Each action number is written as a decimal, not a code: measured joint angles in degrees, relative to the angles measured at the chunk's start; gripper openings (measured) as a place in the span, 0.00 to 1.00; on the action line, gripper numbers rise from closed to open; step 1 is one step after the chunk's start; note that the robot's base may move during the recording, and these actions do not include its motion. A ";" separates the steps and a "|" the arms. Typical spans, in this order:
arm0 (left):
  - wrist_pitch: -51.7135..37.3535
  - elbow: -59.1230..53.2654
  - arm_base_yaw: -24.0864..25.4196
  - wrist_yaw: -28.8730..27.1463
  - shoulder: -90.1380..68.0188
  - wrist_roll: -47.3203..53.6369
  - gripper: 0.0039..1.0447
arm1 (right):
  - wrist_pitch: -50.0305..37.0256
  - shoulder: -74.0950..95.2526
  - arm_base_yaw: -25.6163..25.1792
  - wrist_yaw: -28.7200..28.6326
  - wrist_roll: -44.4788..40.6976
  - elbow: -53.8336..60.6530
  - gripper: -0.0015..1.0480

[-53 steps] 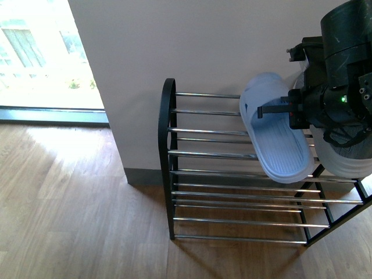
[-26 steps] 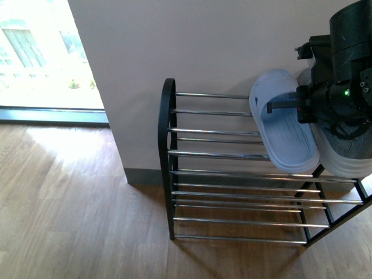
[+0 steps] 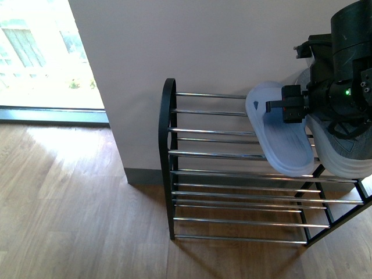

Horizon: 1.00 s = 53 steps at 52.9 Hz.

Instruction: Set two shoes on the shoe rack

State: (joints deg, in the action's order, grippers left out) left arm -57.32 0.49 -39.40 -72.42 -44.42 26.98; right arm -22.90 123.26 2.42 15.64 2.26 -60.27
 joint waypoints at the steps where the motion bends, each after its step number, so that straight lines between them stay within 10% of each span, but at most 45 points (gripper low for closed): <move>1: 0.00 0.00 0.00 0.00 0.00 0.00 0.02 | -0.07 -0.09 -0.04 0.00 -0.02 0.09 0.49; 14: 0.00 0.00 0.00 0.00 0.00 0.00 0.02 | 11.45 -16.04 -4.92 -10.51 5.70 1.73 0.93; 30: 0.00 0.00 0.00 0.00 0.00 0.00 0.02 | -1.40 -42.05 -14.01 -8.63 -12.17 16.83 0.91; 48: 0.00 0.00 0.00 0.00 0.00 0.00 0.02 | -0.37 -62.27 -17.73 -12.72 -9.29 32.13 0.91; 53: 0.00 0.00 0.00 -0.04 0.00 0.00 0.02 | -9.68 -62.25 -18.82 -23.89 -6.10 35.41 0.80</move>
State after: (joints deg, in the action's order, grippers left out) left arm -57.32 0.49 -39.40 -72.47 -44.42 26.98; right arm -32.58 61.01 -16.40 -8.25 -3.84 -24.86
